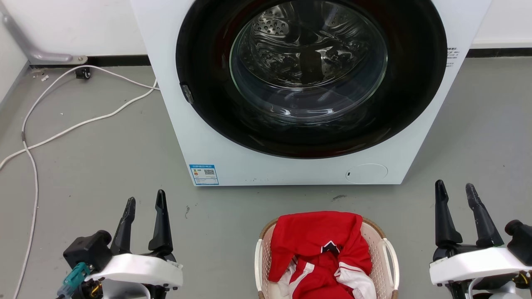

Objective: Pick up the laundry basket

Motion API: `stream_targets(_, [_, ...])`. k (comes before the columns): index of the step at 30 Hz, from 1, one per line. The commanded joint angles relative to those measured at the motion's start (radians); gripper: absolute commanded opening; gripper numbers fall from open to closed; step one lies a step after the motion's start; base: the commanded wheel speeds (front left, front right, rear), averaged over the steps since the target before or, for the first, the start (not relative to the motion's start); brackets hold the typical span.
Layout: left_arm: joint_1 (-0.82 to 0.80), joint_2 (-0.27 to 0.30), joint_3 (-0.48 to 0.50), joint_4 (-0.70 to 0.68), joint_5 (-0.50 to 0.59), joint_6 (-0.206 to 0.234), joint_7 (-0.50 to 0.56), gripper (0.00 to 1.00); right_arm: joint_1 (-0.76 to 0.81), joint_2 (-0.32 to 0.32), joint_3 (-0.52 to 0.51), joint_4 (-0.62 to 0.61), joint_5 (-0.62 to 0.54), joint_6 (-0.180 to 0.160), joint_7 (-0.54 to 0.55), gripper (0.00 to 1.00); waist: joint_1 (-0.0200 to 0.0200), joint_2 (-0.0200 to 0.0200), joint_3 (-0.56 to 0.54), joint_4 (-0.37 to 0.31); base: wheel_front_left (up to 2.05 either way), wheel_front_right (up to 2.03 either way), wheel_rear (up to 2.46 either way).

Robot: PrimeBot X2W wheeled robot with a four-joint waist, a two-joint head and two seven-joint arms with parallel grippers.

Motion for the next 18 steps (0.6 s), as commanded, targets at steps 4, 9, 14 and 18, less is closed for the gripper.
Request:
stream_targets(4, [0.009,0.002,0.001,-0.007,0.061,-0.003,-0.019,1.00,0.006,-0.005,-0.004,-0.012,-0.063,0.000,-0.016,1.00,0.0000,0.0000,-0.001,0.001,0.00,0.00,0.00])
stream_targets(9, [0.012,0.000,0.000,-0.008,0.109,-0.004,-0.030,1.00,0.012,-0.005,-0.010,-0.013,-0.106,0.000,-0.029,1.00,0.0000,0.0000,0.000,0.004,0.00,0.00,0.00])
stream_targets(14, [0.016,-0.001,-0.001,-0.012,0.157,-0.002,-0.042,1.00,0.015,-0.005,-0.016,-0.014,-0.142,0.000,-0.039,1.00,0.0000,0.0000,0.000,0.006,0.00,0.00,0.00])
stream_targets(18, [0.019,-0.002,-0.001,-0.014,0.182,-0.001,-0.047,1.00,0.016,-0.005,-0.017,-0.015,-0.165,0.000,-0.046,1.00,0.0000,0.0000,0.001,0.007,0.00,0.00,0.00])
